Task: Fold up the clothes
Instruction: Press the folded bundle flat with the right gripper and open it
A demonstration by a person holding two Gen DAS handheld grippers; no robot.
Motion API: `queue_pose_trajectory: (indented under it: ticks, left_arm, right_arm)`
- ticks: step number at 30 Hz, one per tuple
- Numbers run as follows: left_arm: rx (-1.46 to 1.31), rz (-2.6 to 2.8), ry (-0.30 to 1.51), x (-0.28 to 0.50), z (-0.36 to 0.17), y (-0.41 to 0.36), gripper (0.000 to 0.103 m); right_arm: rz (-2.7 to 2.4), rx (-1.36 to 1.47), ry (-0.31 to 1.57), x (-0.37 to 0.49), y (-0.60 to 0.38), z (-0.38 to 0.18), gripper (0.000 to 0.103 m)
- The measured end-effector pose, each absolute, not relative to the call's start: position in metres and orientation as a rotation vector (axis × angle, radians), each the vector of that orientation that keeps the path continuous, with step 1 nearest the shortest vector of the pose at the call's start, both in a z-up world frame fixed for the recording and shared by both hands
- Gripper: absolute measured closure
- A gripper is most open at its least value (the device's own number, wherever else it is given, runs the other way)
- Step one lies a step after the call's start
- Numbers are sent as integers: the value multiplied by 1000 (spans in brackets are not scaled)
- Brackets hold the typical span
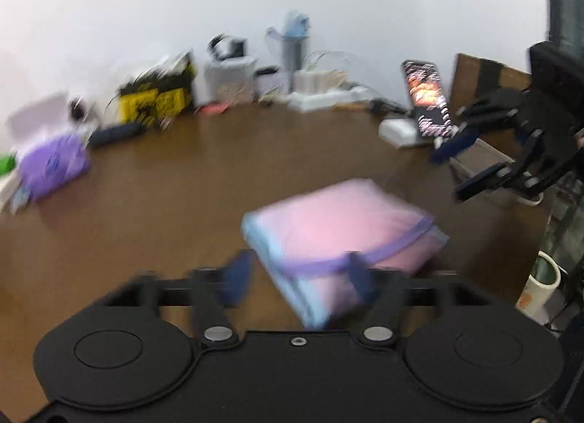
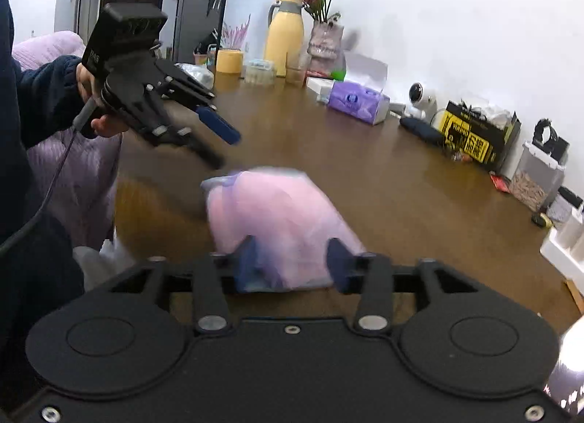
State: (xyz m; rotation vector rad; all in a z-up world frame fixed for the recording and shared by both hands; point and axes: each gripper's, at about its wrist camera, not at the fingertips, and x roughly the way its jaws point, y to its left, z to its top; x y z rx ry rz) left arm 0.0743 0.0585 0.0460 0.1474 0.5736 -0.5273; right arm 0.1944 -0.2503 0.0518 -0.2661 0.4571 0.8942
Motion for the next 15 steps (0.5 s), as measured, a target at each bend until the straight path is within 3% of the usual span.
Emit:
queue_pose_trajectory:
  ticks: [8, 15]
  left_arm:
    - [110, -448, 483, 125, 71, 50, 20]
    - [323, -421, 526, 132, 34, 12, 20]
  right_arm:
    - [1035, -333, 408, 143, -245, 45, 31]
    - [960, -531, 418, 118, -219, 27, 31]
